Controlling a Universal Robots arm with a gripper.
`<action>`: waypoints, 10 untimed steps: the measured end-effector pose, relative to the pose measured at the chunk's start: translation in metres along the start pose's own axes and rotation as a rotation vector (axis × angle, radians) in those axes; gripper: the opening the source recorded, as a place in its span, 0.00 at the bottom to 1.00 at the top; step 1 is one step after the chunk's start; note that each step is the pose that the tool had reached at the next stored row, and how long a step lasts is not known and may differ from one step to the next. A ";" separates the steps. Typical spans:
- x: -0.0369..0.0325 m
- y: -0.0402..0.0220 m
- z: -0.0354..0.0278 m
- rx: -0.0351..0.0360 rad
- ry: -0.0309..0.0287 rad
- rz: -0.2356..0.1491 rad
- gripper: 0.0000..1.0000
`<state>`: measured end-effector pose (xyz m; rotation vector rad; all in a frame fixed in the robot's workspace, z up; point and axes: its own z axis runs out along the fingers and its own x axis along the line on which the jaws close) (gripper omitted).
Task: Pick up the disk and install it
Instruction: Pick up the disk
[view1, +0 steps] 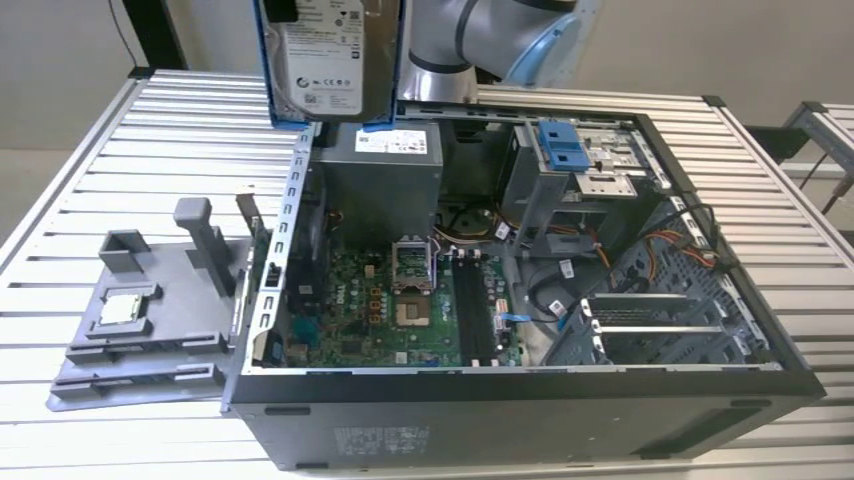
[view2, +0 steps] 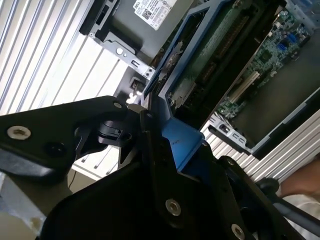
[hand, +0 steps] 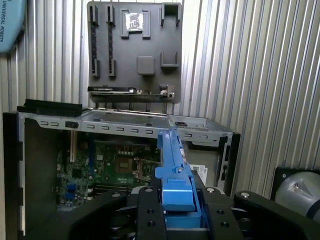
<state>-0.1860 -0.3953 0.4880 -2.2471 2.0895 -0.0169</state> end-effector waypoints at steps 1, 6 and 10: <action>0.0004 -0.0018 0.0001 0.0001 0.0000 0.001 0.00; 0.0023 -0.0097 0.0008 0.0003 0.0002 0.005 0.00; 0.0034 -0.0169 0.0013 0.0003 0.0005 0.008 0.00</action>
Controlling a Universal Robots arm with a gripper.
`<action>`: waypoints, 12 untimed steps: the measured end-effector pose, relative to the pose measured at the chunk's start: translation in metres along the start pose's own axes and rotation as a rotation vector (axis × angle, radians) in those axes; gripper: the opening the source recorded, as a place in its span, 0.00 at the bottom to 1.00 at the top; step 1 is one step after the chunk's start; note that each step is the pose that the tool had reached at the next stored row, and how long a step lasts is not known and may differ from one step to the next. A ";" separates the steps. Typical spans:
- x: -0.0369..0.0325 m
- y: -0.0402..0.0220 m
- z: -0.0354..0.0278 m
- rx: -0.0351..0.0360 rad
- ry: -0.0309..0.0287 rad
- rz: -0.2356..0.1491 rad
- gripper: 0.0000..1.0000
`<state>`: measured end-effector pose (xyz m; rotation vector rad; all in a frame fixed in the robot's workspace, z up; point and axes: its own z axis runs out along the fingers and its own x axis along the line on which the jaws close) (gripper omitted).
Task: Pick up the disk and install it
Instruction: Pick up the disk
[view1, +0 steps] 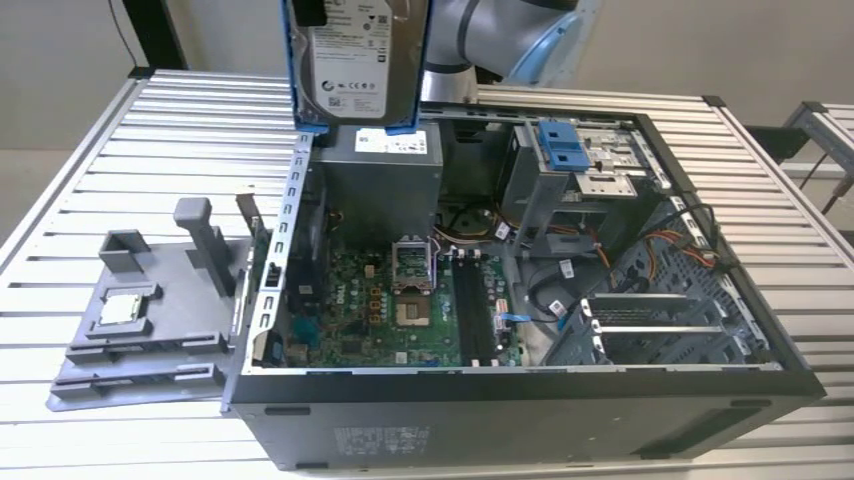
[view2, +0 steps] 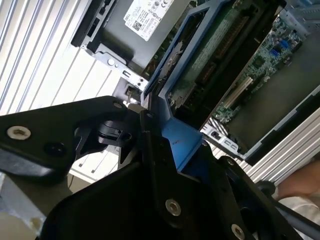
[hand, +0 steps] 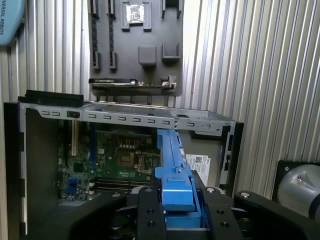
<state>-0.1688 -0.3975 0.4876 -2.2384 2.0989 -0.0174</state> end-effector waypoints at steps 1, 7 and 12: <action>0.0001 -0.0018 0.0002 0.0001 0.0000 0.001 0.00; 0.0008 -0.0120 0.0010 0.0003 0.0003 0.006 0.00; 0.0015 -0.0207 0.0017 0.0005 0.0005 0.009 0.00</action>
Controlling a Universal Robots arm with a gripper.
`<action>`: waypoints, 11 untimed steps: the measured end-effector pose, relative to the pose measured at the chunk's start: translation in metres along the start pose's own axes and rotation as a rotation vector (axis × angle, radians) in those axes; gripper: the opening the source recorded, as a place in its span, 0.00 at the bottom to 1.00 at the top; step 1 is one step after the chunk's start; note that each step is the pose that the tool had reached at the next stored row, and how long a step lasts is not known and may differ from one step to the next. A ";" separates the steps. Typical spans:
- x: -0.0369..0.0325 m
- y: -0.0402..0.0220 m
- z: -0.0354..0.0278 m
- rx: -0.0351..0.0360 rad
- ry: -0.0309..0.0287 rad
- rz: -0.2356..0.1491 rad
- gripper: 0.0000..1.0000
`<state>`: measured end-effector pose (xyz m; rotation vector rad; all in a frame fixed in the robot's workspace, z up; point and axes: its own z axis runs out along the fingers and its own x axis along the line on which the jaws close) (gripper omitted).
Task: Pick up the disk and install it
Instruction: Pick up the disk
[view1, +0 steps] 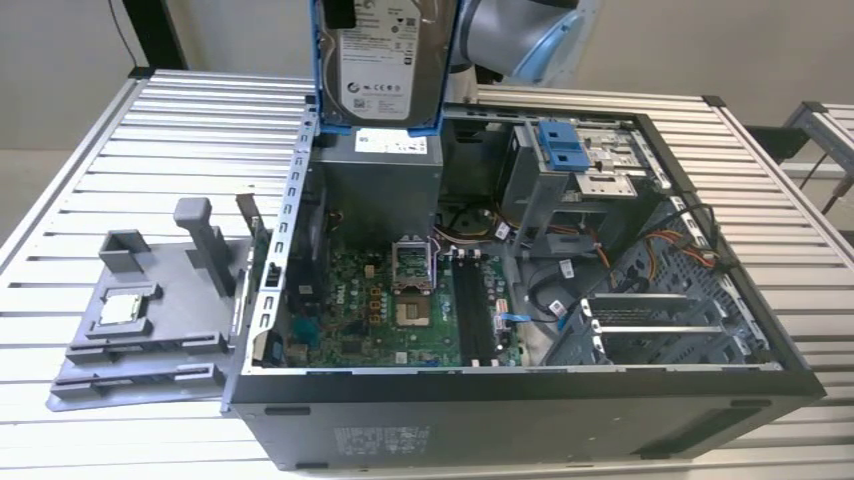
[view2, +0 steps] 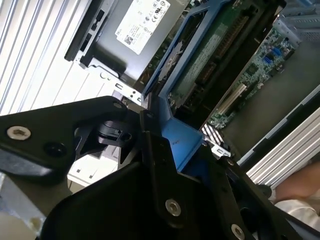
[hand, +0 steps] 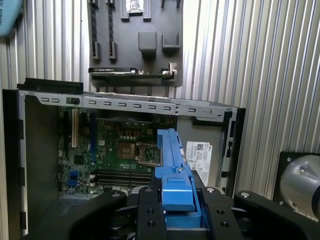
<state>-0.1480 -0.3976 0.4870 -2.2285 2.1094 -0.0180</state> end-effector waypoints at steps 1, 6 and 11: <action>0.0001 -0.0005 0.0000 -0.0001 0.0001 0.000 0.00; 0.0001 -0.0009 0.0000 0.0000 0.0000 0.000 0.00; 0.0025 -0.0024 0.0000 0.0000 0.0001 0.000 0.00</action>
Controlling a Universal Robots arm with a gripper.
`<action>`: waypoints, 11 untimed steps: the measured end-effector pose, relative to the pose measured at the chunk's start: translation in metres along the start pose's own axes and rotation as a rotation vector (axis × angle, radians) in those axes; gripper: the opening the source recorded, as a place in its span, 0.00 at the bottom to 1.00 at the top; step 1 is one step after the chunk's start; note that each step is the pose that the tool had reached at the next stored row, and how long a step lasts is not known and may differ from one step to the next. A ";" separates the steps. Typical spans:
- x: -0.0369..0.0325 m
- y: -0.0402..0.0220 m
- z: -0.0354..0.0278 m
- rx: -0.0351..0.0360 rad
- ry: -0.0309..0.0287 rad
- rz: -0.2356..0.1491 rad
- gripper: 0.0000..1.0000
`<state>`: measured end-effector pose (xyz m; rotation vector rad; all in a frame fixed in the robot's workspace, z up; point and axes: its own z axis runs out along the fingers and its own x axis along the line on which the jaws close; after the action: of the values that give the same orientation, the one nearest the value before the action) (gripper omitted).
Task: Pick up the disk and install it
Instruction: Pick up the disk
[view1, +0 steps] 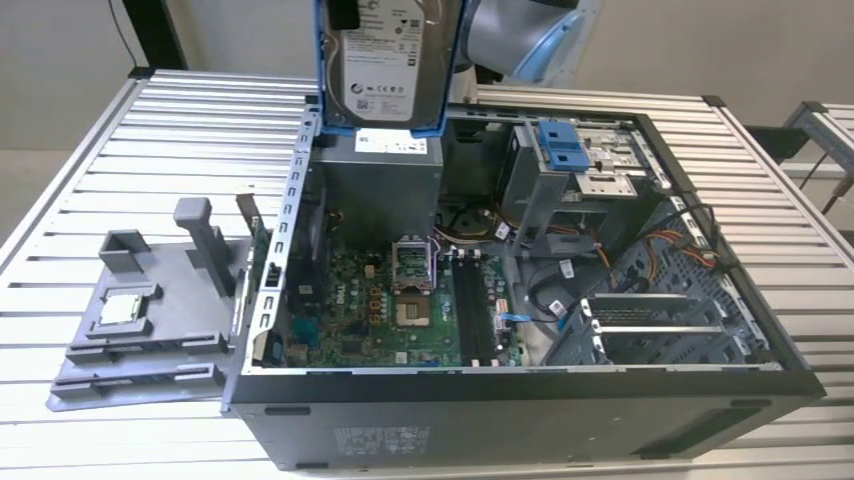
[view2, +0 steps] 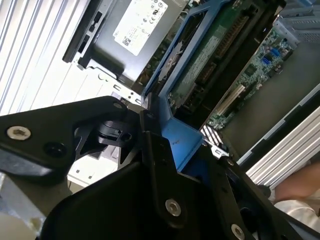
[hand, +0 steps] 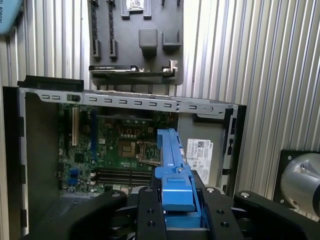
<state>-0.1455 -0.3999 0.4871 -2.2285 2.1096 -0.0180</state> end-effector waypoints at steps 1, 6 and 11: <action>0.0009 -0.0007 0.0000 0.0000 0.0000 0.000 0.00; 0.0052 -0.0048 0.0001 -0.0001 -0.0001 0.000 0.00; 0.0095 -0.0090 0.0002 0.0000 -0.0001 0.000 0.00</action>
<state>-0.1360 -0.4089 0.4870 -2.2284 2.1096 -0.0178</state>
